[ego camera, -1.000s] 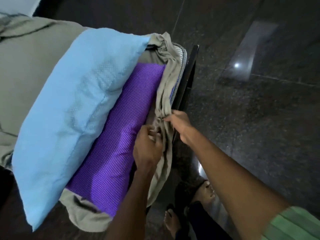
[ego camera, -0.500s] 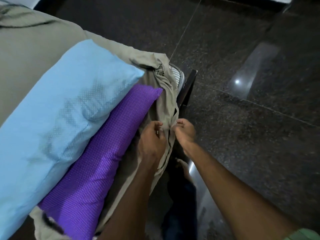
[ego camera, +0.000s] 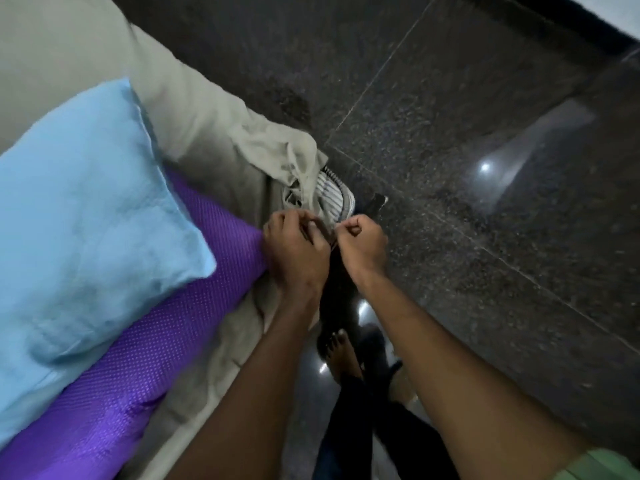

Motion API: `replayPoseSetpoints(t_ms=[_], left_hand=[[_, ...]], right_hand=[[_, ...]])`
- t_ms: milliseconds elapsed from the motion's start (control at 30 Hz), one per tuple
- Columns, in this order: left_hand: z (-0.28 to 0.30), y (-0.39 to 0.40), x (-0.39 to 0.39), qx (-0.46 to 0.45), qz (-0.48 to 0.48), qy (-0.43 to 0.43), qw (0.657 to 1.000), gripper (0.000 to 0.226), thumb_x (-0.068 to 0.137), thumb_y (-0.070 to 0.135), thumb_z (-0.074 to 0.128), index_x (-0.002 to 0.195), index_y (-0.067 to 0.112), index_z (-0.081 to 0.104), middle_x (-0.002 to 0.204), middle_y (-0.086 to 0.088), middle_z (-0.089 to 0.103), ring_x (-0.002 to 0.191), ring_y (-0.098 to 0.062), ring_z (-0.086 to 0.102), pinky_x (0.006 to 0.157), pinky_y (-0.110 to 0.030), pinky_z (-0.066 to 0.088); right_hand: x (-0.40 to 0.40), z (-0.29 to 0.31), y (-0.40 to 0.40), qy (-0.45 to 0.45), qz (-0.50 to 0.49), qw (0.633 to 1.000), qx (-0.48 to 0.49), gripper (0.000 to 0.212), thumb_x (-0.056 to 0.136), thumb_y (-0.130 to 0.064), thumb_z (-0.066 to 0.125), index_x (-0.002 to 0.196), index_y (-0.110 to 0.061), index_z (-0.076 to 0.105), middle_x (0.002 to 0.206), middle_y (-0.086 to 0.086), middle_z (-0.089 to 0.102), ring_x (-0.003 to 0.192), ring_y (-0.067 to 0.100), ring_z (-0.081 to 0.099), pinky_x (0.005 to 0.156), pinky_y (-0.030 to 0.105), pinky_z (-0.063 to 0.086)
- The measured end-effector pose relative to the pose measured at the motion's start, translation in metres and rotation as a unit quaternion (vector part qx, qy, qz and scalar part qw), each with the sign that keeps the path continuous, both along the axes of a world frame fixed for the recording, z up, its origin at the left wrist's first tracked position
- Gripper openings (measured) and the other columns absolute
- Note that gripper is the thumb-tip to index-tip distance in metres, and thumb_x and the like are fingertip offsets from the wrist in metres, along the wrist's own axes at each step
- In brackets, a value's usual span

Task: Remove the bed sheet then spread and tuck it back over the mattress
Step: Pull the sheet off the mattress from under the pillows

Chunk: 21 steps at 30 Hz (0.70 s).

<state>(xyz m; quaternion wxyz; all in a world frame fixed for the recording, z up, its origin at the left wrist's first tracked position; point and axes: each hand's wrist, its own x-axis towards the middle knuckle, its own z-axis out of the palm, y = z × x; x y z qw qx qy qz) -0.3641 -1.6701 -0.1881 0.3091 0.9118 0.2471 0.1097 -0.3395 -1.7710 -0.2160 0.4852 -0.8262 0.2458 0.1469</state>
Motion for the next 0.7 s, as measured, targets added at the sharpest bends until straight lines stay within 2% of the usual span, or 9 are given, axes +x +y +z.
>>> replayPoseSetpoints(t_ms=[200, 300, 367, 433, 533, 600, 700], left_hand=[[0.009, -0.001, 0.062, 0.036, 0.073, 0.027, 0.996, 0.021, 0.084, 0.038, 0.067, 0.098, 0.022, 0.067, 0.108, 0.002, 0.058, 0.098, -0.019, 0.059, 0.089, -0.038, 0.050], [0.014, -0.002, 0.101, -0.001, 0.166, 0.034, 0.986, 0.032, 0.084, 0.048, 0.064, 0.103, 0.023, 0.063, 0.112, -0.001, 0.055, 0.099, -0.022, 0.060, 0.089, -0.042, 0.053], [0.013, 0.000, 0.135, -0.038, 0.228, 0.059, 0.971, 0.040, 0.081, 0.049, 0.066, 0.111, 0.023, 0.059, 0.117, -0.002, 0.056, 0.106, -0.024, 0.060, 0.093, -0.043, 0.052], [0.007, 0.004, 0.158, -0.078, 0.266, 0.110, 0.954, 0.044, 0.077, 0.039, 0.071, 0.115, 0.023, 0.056, 0.118, -0.002, 0.060, 0.109, -0.025, 0.060, 0.097, -0.041, 0.051], [-0.001, -0.001, 0.168, -0.171, 0.294, 0.133, 0.931, 0.035, 0.070, 0.028, 0.061, 0.105, 0.027, 0.058, 0.101, 0.000, 0.070, 0.096, -0.025, 0.067, 0.086, -0.037, 0.055], [0.002, -0.011, 0.169, -0.179, 0.314, 0.116, 0.925, 0.024, 0.073, 0.027, 0.061, 0.097, 0.025, 0.059, 0.090, 0.001, 0.071, 0.086, -0.025, 0.067, 0.077, -0.035, 0.053], [0.006, -0.023, 0.166, -0.180, 0.328, 0.059, 0.925, 0.007, 0.084, 0.027, 0.057, 0.090, 0.022, 0.056, 0.080, 0.004, 0.064, 0.077, -0.026, 0.060, 0.071, -0.038, 0.046]], right_hand=[[0.069, -0.007, -0.013, 0.034, 0.060, 0.998, -0.016, 0.013, 0.089, -0.035, 0.070, 0.086, -0.022, 0.070, 0.081, -0.005, 0.072, 0.079, 0.019, 0.069, 0.077, 0.040, 0.059], [0.111, -0.007, -0.013, 0.043, 0.120, 0.992, -0.014, 0.013, 0.087, -0.034, 0.075, 0.087, -0.022, 0.069, 0.082, -0.006, 0.072, 0.081, 0.019, 0.069, 0.078, 0.039, 0.059], [0.144, -0.006, -0.014, 0.062, 0.183, 0.981, 0.008, 0.016, 0.085, -0.032, 0.079, 0.093, -0.023, 0.068, 0.085, -0.006, 0.071, 0.084, 0.016, 0.069, 0.079, 0.036, 0.058], [0.169, -0.007, -0.017, 0.075, 0.240, 0.968, 0.026, 0.021, 0.085, -0.034, 0.080, 0.097, -0.024, 0.067, 0.089, -0.006, 0.071, 0.085, 0.014, 0.068, 0.078, 0.035, 0.057], [0.197, -0.001, -0.011, 0.110, 0.275, 0.954, 0.042, 0.026, 0.088, -0.045, 0.075, 0.100, -0.024, 0.066, 0.094, -0.005, 0.071, 0.086, 0.012, 0.067, 0.076, 0.034, 0.055], [0.215, 0.000, 0.007, 0.165, 0.282, 0.943, 0.062, 0.033, 0.088, -0.049, 0.070, 0.105, -0.021, 0.067, 0.095, -0.003, 0.071, 0.088, 0.016, 0.068, 0.068, 0.032, 0.051], [0.241, -0.007, 0.048, 0.290, 0.203, 0.922, 0.156, 0.047, 0.082, -0.047, 0.076, 0.110, -0.009, 0.073, 0.095, 0.008, 0.077, 0.086, 0.028, 0.075, 0.062, 0.030, 0.056]])
